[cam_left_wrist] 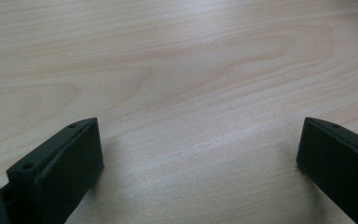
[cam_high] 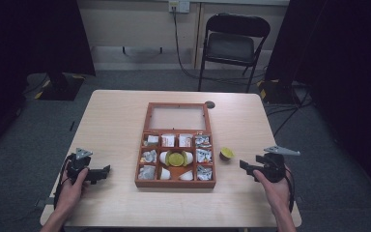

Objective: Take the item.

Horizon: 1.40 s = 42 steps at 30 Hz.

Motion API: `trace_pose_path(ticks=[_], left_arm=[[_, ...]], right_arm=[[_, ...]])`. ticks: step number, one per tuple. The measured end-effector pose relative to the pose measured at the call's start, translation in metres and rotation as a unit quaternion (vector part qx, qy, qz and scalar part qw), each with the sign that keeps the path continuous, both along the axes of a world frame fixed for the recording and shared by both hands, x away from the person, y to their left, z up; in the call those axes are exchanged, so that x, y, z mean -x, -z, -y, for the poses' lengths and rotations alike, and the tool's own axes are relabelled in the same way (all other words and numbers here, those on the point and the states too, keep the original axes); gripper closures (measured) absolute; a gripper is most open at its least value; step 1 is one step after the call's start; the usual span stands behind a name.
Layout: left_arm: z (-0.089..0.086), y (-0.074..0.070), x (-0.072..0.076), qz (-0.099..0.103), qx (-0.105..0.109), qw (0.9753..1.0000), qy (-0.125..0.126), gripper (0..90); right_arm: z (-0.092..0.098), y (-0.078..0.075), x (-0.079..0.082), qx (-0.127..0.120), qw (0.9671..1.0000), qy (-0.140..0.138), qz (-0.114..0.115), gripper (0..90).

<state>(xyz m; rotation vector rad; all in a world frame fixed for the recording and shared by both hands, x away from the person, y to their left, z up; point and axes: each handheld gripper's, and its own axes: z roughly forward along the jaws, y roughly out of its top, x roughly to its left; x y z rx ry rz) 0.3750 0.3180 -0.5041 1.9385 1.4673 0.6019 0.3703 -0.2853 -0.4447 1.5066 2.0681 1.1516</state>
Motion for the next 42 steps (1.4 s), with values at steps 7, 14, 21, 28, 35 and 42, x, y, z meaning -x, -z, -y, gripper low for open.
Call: trace_pose_path(ticks=[7,14,21,28,35,42], left_arm=[[0.000,0.000,0.000,0.000,0.000,1.0000,0.000,0.0],[0.000,0.000,0.000,0.000,0.000,1.0000,0.000,0.0],[0.000,0.000,0.000,0.000,0.000,1.0000,0.000,0.0],[0.000,0.000,0.000,-0.001,-0.001,1.0000,0.002,0.0],[0.000,0.000,-0.001,0.000,-0.001,1.0000,0.001,0.0],[0.000,0.000,-0.001,0.000,-0.001,1.0000,0.001,0.0]], right_arm=[[0.014,0.007,0.012,0.006,0.9999,0.013,-0.006,21.2],[0.026,0.017,0.020,0.009,0.9995,0.029,-0.013,20.6],[0.032,0.030,0.023,0.045,0.9979,0.038,-0.027,19.9],[0.035,0.046,0.024,0.085,0.9929,0.073,-0.041,15.5],[0.026,0.052,0.023,0.108,0.9904,0.085,-0.017,10.7],[0.020,0.055,0.022,0.109,0.9879,0.110,-0.010,7.2]])
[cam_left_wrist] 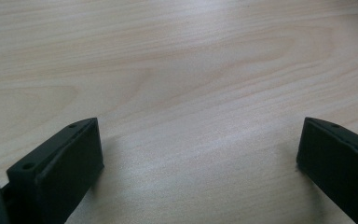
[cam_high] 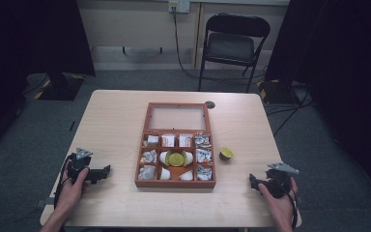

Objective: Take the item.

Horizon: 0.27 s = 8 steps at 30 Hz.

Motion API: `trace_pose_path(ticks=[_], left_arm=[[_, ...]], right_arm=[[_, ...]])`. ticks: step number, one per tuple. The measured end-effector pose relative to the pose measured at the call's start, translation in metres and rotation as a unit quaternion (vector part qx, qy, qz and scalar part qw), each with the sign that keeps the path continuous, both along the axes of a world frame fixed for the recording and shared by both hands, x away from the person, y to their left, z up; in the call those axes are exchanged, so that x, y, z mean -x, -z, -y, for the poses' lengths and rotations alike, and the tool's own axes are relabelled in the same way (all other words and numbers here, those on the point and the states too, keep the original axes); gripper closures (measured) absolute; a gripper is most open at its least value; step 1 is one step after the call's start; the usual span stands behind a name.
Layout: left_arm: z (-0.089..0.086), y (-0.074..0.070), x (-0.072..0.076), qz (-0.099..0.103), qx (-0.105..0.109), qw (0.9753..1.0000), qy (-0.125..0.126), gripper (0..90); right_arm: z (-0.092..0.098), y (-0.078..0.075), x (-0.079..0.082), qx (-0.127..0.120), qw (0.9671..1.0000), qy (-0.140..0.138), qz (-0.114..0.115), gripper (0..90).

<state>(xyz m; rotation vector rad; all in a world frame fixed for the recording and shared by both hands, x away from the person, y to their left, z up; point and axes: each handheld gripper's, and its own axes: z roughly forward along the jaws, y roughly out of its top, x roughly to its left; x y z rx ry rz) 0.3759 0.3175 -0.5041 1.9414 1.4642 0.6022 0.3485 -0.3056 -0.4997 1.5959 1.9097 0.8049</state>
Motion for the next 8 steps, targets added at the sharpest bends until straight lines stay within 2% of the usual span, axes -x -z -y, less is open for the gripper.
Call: trace_pose_path(ticks=[8], left_arm=[[0.0018,0.0002,-0.0019,0.000,0.002,1.0000,0.000,0.0]], right_arm=[[-0.0001,0.0000,0.0000,-0.001,1.0000,0.001,0.000,7.2]])
